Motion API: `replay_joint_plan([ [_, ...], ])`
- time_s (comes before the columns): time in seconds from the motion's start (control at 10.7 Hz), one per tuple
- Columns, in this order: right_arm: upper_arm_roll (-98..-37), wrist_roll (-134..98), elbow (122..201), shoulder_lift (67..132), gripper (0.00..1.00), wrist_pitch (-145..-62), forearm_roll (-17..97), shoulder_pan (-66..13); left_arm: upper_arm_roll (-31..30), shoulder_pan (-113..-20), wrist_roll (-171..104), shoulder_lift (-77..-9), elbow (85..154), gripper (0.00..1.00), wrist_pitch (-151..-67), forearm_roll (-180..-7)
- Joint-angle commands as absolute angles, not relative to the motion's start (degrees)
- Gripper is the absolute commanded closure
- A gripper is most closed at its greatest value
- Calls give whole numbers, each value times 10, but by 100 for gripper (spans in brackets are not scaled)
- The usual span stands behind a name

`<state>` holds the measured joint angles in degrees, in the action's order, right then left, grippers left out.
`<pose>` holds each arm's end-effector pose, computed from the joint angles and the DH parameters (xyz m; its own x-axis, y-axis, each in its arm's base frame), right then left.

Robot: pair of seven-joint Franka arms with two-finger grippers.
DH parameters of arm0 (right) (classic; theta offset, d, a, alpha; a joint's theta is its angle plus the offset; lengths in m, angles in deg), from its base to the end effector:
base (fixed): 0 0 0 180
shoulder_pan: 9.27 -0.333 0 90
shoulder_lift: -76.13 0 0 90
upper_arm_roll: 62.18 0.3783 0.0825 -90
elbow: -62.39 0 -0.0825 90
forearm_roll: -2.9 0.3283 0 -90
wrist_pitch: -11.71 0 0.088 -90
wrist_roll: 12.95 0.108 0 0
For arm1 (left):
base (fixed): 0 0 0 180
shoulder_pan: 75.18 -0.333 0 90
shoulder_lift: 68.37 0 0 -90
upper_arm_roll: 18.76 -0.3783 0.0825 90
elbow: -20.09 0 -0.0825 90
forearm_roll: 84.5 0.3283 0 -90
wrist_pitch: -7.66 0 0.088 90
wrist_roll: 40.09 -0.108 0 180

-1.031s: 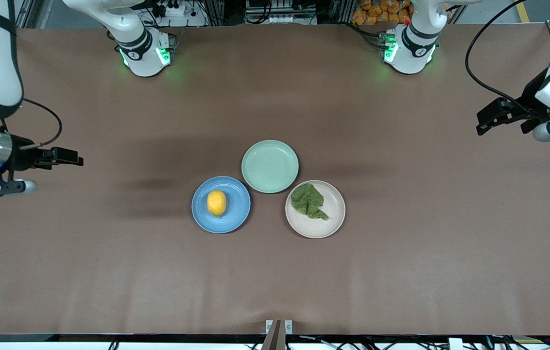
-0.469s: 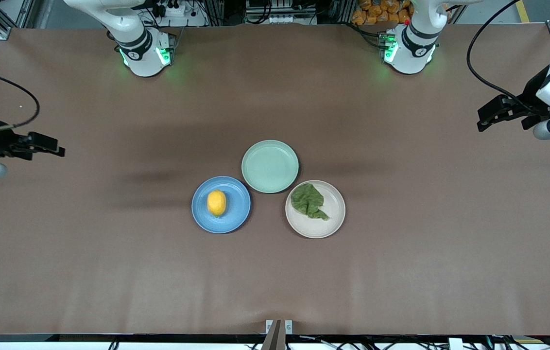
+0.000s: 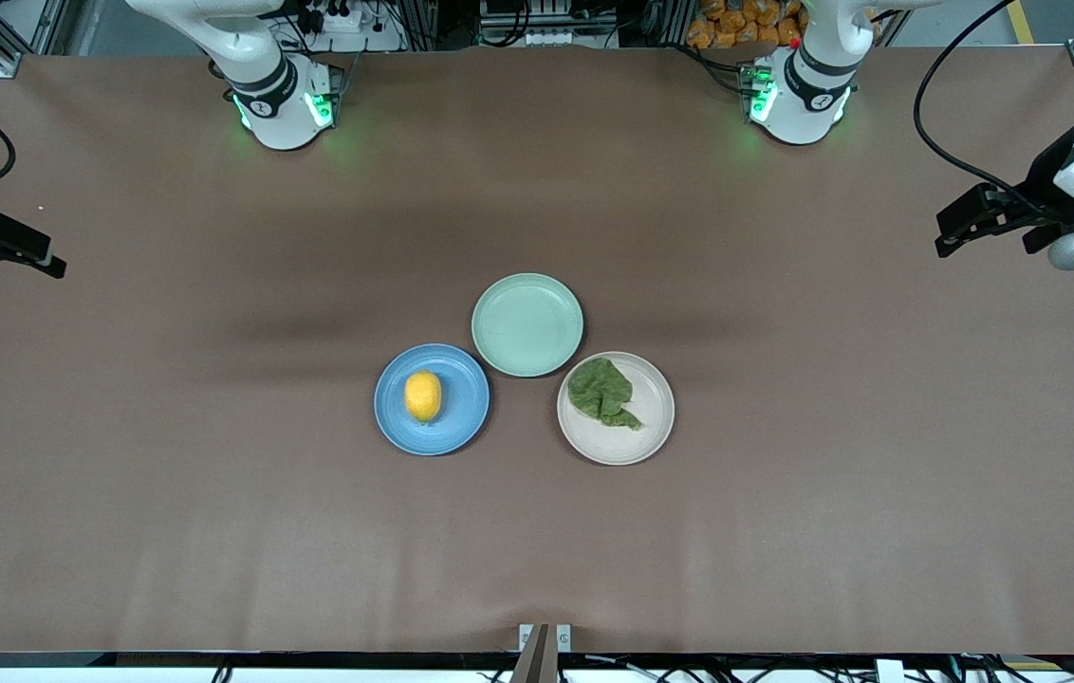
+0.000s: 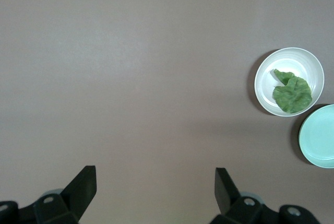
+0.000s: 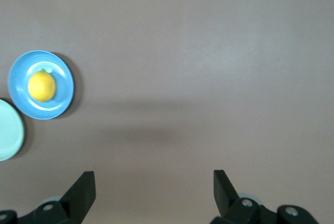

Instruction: Place lemon and lettuce in plates

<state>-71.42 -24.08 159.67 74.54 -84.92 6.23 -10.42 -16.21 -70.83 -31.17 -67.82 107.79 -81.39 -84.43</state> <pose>0.4924 -0.0657 0.6565 0.9986 0.0460 0.0275 0.0475 -0.9972 -0.0580 0.4977 -0.0599 0.6962 0.9993 0.0353 0.0139 0.0353 -0.9994 0.0014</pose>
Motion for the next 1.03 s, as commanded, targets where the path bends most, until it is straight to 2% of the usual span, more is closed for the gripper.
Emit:
replay_joint_plan([
  [0.0,-676,-237,1590,728,0,-852,13,-93,-163,-713,-329,-672,1065,0,-814,-857],
  [0.47,-675,-235,1520,743,0,-824,16,-96,-159,-712,-329,-674,1066,0,-813,-858],
  [0.94,-675,-188,1505,753,0,-810,16,-103,-159,-710,-329,-671,1065,0,-814,-854],
])
